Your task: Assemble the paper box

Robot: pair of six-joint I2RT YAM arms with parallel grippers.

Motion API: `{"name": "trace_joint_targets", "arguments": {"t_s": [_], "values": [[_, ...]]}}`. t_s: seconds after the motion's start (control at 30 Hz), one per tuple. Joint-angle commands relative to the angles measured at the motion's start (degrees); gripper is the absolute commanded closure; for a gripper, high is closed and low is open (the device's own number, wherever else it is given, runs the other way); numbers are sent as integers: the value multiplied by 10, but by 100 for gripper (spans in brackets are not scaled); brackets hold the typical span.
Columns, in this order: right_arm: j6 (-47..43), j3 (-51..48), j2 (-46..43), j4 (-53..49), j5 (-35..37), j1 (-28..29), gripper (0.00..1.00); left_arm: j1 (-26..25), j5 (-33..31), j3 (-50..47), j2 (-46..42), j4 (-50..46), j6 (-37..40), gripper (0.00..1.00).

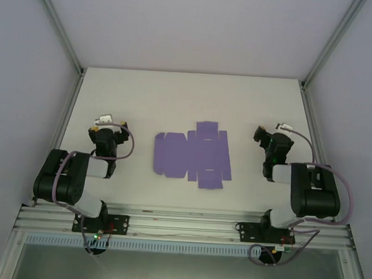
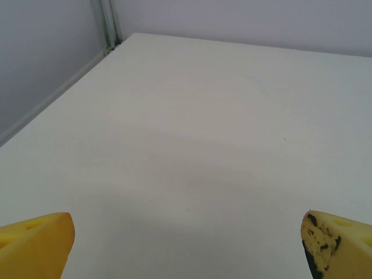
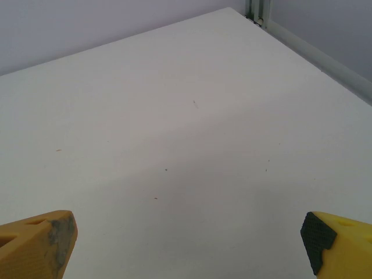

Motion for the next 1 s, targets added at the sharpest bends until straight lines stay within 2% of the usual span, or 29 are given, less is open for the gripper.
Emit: {"name": "trace_joint_targets", "arguments": {"t_s": [0.0, 0.53, 0.6, 0.63, 0.77, 0.97], "values": [[7, 1, -8, -3, 1, 3, 0, 4, 8, 7, -2, 19, 8, 0], [8, 0, -9, -1, 1, 2, 0, 4, 2, 10, -6, 15, 6, 0], [8, 1, -11, 0, 4, 3, 0, 4, -16, 25, -27, -27, 0, 0], [9, 6, -18, -12, 8, 3, 0, 4, -18, 41, -46, -77, -4, 0], [9, 46, -82, -135, 16, 4, 0, 4, -23, 86, -129, -218, -24, 0], [11, 105, -168, -286, 45, 44, 0, 2, 43, 138, -228, -390, -109, 0]]}}
